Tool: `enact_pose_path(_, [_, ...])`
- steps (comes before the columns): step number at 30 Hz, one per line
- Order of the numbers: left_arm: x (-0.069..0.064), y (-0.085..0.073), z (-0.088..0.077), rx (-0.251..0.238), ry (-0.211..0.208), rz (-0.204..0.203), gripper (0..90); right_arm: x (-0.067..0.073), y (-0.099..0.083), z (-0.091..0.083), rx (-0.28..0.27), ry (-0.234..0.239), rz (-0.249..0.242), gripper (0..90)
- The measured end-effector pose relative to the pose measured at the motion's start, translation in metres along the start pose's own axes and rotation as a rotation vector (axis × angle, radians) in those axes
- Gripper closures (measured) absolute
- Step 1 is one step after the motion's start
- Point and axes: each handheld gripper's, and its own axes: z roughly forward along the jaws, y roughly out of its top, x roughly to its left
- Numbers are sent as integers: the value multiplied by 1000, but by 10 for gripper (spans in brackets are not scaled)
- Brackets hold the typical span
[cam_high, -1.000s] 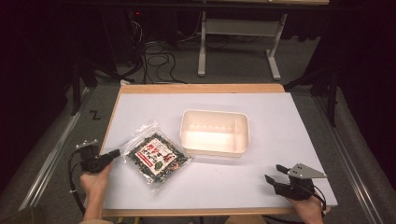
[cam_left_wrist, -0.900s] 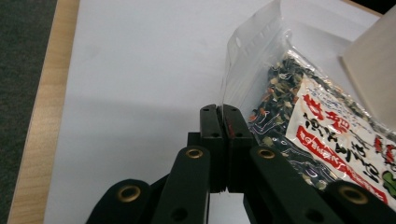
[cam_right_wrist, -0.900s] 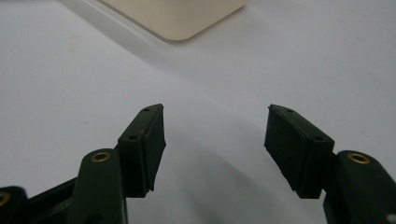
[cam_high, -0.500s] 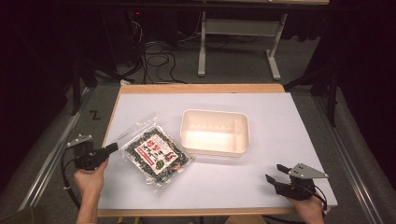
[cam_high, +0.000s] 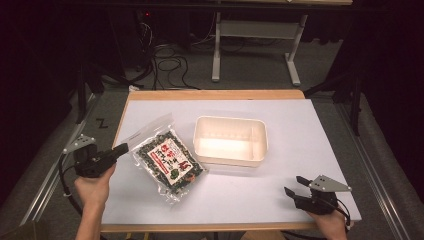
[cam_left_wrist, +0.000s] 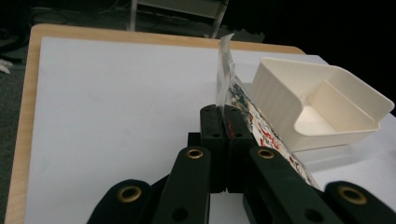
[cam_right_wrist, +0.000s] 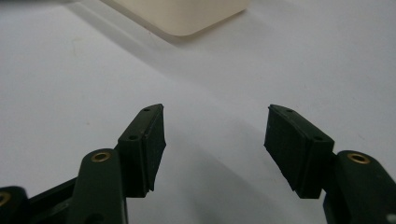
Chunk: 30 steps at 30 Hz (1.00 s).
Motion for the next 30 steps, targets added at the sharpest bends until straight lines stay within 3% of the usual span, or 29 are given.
enact_pose_path(17, [-43, 32, -24, -90, -120, 90, 900, -2, 0, -1, -10, 0, 0, 387])
enact_pose_path(21, [-64, 44, -31, -113, -168, 142, 900, -2, 0, -2, -11, -1, -2, 387])
enact_pose_path(30, [-98, 67, -37, -120, -213, 224, 900, -2, 0, -3, -14, -2, 1, 387])
